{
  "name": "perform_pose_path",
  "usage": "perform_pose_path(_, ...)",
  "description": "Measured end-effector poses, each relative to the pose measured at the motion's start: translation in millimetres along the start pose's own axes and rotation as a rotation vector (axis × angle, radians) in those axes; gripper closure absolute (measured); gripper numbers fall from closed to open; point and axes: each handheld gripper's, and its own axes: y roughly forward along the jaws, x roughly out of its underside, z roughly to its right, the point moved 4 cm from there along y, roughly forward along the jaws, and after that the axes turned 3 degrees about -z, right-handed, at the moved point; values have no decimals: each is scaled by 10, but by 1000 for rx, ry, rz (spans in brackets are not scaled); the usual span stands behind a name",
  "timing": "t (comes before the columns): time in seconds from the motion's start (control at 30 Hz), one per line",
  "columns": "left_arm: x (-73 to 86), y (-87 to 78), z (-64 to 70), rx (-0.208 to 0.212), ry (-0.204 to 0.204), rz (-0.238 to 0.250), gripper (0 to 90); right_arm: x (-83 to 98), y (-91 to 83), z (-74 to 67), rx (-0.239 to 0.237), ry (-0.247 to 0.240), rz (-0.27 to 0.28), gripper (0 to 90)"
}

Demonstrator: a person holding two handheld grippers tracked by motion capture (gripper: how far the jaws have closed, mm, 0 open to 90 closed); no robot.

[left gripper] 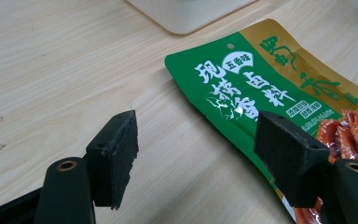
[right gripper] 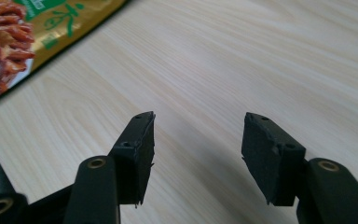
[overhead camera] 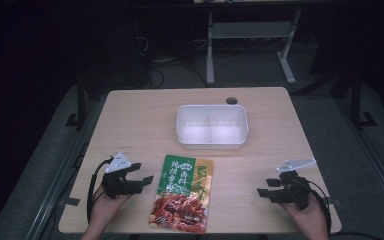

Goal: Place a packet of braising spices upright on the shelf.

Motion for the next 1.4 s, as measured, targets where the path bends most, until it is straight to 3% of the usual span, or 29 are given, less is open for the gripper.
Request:
perform_pose_path(0.23, -20, 35, 11, 32, -30, 4, 307, -215, 110, -291, -49, -91, 20, 454)
perform_pose_path(0.43, -34, 70, 18, 32, -24, -6, 302, -355, 240, -458, -75, -151, 4, 469)
perform_pose_path(0.57, -34, 92, 31, 35, -15, -14, 302, -357, 267, -476, -74, -162, -6, 470)
perform_pose_path(1.0, -27, 111, 44, 35, -1, -31, 292, -338, 264, -376, -64, -129, -3, 472)
perform_pose_path(1.4, -71, 109, 99, 70, -11, -18, 291, -471, 353, -553, -90, -187, -3, 501)
